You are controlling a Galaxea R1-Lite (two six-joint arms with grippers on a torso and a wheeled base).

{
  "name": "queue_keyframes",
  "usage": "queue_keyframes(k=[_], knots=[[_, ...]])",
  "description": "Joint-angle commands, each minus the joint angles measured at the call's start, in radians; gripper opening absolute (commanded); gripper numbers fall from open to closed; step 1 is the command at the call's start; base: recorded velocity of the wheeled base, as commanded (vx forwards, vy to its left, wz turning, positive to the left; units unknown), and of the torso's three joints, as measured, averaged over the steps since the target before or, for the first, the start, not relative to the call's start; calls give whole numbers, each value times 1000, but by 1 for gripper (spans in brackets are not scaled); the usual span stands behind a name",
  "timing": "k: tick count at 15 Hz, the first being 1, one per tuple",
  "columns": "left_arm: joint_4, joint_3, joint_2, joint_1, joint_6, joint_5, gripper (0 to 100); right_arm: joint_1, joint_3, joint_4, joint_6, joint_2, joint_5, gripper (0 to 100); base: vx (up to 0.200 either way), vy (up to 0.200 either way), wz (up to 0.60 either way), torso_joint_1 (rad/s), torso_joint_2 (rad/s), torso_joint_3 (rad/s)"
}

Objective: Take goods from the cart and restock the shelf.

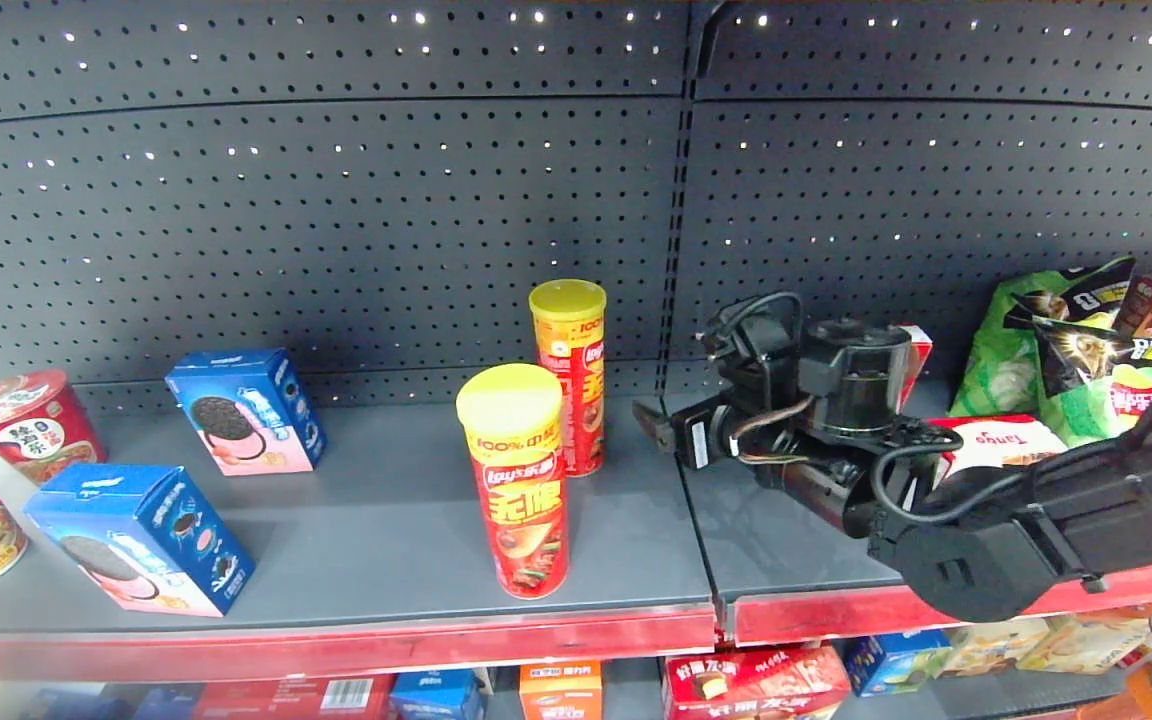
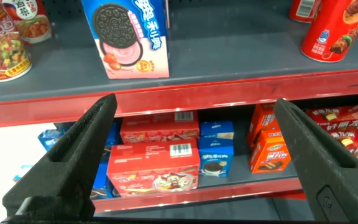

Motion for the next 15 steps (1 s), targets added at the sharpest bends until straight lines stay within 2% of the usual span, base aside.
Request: queue_keyframes(k=[1,5,7,8,9,10,12,13,15], knots=[[0,0,2,0,0,0,100,-12,3,11,-2,-143,-1,100,0,0,0,0,0,0],[0,0,2,0,0,0,100,-91,55,31,-2,-343,-61,100,0,0,0,0,0,0],[0,0,2,0,0,0,100,-293,210,61,-11,-642,-49,100,0,0,0,0,0,0],[0,0,2,0,0,0,100,-402,272,101,-12,-774,-4,100,0,0,0,0,0,0],[0,0,2,0,0,0,100,-462,315,129,-12,-847,33,100,0,0,0,0,0,0],[0,0,2,0,0,0,100,-552,439,167,-12,-985,99,100,0,0,0,0,0,0],[0,0,2,0,0,0,100,-604,589,156,-11,-1081,102,100,0,0,0,0,0,0],[0,0,2,0,0,0,100,-664,678,140,-6,-1119,108,100,0,0,0,0,0,0],[0,0,2,0,0,0,100,-672,822,137,29,-1200,108,100,0,0,0,0,0,0]])
